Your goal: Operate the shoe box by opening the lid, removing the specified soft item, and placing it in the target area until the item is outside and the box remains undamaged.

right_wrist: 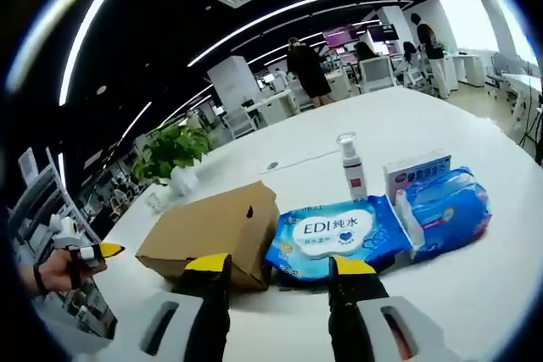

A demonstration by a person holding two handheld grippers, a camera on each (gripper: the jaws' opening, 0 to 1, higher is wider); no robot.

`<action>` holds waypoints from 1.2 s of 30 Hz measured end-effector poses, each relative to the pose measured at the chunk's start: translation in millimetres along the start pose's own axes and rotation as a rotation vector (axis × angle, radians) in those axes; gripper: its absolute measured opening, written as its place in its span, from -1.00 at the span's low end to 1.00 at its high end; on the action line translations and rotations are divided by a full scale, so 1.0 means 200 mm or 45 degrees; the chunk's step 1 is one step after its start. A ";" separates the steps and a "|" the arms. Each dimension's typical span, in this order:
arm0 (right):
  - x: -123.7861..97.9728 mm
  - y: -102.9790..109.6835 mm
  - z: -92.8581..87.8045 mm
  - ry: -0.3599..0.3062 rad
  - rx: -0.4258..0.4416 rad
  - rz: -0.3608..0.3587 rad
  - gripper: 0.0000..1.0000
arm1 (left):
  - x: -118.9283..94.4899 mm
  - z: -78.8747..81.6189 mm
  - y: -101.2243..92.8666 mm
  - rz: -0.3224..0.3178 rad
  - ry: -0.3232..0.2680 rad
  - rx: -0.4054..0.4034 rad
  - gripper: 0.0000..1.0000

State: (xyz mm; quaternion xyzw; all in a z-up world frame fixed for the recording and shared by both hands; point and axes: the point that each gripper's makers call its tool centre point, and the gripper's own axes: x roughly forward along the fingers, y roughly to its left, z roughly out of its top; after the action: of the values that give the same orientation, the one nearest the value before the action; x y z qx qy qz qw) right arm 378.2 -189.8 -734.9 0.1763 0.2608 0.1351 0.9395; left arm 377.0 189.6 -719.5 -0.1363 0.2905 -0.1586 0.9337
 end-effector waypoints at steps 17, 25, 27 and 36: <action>-0.29 0.02 -0.03 -0.030 -0.077 -0.104 0.14 | -0.02 -0.12 -0.34 -0.074 0.034 0.085 -0.03; -0.31 0.02 -0.14 -0.003 -0.067 -0.117 0.14 | -0.01 -0.20 -0.41 -0.069 0.078 0.086 -0.03; -0.33 0.01 -0.14 0.001 -0.062 -0.119 0.14 | 0.00 -0.22 -0.42 -0.063 0.091 0.090 -0.03; -0.36 0.01 -0.08 -0.049 -0.096 -0.128 0.13 | 0.03 -0.24 -0.49 -0.076 0.101 0.117 -0.02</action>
State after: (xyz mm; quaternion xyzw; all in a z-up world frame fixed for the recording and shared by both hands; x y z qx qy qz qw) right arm 310.1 -208.4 -715.8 0.1299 0.2458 0.0941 0.9559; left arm 331.9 90.5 -727.4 -0.0955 0.3155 -0.2049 0.9216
